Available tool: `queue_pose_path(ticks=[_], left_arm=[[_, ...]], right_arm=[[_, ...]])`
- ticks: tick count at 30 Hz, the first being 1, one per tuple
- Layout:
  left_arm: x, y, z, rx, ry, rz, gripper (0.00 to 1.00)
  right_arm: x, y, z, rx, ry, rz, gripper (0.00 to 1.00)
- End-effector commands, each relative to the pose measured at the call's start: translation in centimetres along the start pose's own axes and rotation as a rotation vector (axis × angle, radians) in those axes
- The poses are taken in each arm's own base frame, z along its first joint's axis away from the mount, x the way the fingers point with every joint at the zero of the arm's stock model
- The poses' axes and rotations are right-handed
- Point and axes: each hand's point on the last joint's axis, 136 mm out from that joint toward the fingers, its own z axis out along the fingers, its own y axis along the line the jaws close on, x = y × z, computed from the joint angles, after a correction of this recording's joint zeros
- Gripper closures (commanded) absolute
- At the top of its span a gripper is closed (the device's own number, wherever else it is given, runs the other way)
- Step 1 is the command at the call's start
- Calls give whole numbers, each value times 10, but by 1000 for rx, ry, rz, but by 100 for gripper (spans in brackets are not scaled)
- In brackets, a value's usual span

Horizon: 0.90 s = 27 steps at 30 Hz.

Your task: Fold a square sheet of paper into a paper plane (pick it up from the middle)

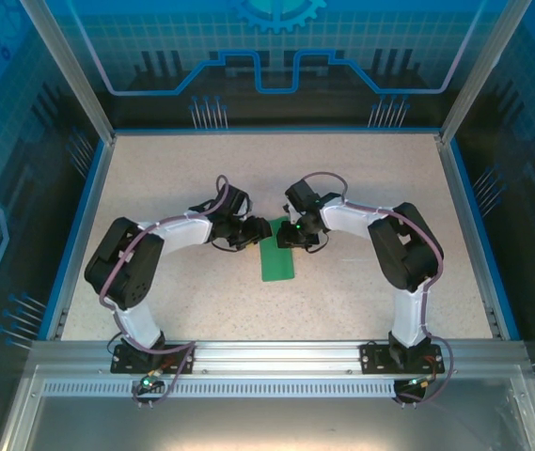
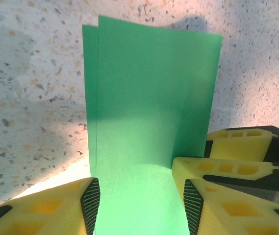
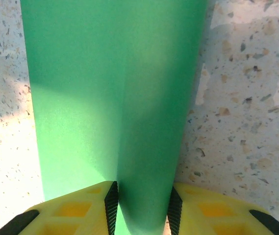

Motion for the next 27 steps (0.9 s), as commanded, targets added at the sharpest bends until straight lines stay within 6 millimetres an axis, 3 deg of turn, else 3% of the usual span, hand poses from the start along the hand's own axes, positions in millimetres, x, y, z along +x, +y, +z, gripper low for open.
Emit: queue_pose_path(ticks=[1, 10, 27], left_arm=[[0, 10, -9, -51, -31, -17, 44], [0, 18, -7, -81, -35, -38, 39], [4, 11, -5, -52, -5, -27, 43]], right_arm=[[22, -12, 18, 8, 80, -11, 64], [27, -15, 25, 10, 117, -59, 62], [28, -22, 34, 47, 143, -51, 62]])
